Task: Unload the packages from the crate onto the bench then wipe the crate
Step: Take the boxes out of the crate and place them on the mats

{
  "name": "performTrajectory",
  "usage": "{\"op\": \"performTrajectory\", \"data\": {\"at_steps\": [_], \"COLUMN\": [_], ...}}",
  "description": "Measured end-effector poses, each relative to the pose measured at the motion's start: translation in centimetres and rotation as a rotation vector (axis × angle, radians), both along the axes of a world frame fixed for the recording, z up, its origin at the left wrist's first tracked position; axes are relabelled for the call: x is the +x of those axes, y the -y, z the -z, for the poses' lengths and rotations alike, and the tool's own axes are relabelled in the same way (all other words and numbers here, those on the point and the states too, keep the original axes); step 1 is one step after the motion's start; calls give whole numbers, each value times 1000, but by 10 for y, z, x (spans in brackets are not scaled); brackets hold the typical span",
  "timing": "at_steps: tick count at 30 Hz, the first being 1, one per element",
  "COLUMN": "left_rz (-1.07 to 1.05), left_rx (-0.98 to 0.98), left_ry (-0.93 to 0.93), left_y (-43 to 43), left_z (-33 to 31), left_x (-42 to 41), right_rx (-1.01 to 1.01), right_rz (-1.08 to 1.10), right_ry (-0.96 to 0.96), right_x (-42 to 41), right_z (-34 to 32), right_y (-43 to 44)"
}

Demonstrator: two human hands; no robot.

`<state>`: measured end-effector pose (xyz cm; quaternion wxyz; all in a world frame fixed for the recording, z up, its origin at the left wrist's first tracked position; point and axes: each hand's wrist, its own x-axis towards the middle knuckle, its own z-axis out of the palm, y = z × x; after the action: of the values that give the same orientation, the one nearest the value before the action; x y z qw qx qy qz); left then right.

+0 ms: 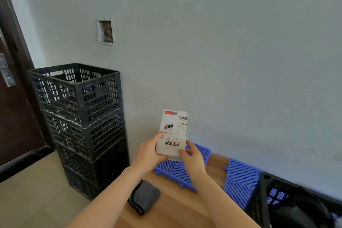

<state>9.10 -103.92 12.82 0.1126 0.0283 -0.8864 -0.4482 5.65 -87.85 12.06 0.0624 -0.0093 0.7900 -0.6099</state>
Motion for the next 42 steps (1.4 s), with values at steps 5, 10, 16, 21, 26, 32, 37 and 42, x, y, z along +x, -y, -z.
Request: {"op": "performTrajectory", "data": {"at_steps": [5,10,16,21,26,32,37,42], "left_rz": [46,113,208,278,350,416,427,455], "left_rx": [-9,-22,13,26,25,1,-13,-61], "left_ry": [72,142,234,286,349,361,363,350], "left_y": [18,33,57,80,101,109,105,107], "left_z": [10,36,82,121,160,194,209,220], "left_x": [-58,-120,-197,-261,-305,-326,-330,-334], "right_rx": [20,54,85,85,85,124,135,147], "right_rz": [29,74,148,224,304,333,349,371], "right_ry": [50,117,220,293,395,460,509,526], "right_x": [-51,-102,-162,-213,-245,-261,-266,-271], "right_z": [16,39,81,113,147,171,182,187], "right_y": [17,28,47,74,96,105,103,103]}}
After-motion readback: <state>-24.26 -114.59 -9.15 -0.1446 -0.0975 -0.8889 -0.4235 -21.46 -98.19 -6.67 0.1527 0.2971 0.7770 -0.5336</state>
